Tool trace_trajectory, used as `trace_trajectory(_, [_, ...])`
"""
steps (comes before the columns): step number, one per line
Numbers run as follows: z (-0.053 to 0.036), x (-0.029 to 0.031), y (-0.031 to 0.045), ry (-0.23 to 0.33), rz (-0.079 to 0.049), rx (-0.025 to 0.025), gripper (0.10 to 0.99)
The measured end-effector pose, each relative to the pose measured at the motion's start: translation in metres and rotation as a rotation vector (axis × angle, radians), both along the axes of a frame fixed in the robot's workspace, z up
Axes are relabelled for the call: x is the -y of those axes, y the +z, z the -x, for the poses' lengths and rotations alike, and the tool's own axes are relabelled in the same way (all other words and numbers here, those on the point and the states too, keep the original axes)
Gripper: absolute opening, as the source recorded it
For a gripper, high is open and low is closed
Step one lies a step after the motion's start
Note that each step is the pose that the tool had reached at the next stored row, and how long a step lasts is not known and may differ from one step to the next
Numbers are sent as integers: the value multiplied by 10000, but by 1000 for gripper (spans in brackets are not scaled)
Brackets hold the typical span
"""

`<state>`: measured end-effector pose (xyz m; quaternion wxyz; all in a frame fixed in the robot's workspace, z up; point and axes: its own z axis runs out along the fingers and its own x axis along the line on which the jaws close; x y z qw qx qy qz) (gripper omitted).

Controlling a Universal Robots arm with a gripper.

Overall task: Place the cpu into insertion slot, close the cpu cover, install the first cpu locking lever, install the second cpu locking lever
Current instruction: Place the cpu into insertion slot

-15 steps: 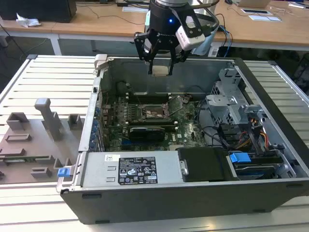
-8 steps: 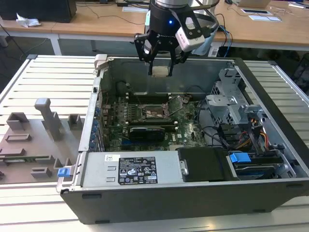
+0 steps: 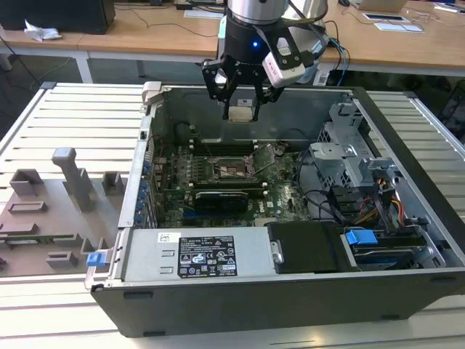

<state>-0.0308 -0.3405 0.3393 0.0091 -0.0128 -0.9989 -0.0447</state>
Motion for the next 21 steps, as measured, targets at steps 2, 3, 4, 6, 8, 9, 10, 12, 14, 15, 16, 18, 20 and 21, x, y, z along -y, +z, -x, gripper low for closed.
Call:
trace_trajectory(2, [0, 0, -16, 0, 0, 0, 541])
trace_trajectory(3, [0, 0, -29, 0, 0, 0, 541])
trace_trajectory(4, [0, 0, -36, 0, 0, 0, 541])
trace_trajectory(6, [0, 0, -51, 0, -1, 0, 541])
trace_trajectory(8, [0, 0, -72, 0, -1, 0, 541])
trace_trajectory(9, [0, 0, -83, 0, -1, 0, 541])
trace_trajectory(10, [0, 0, -99, 0, -1, 0, 541])
trace_trajectory(12, [0, 0, -125, 0, -1, 1, 541])
trace_trajectory(14, [0, 0, -151, 0, -1, 0, 541])
trace_trajectory(15, [0, 0, -164, 0, -1, 0, 541])
trace_trajectory(16, [0, 0, -172, 0, 0, 0, 541])
trace_trajectory(18, [0, 0, -202, 0, 0, 0, 541])
trace_trajectory(20, [0, 0, -217, 0, 0, 0, 541])
trace_trajectory(21, [0, 0, -222, 0, -1, 0, 541])
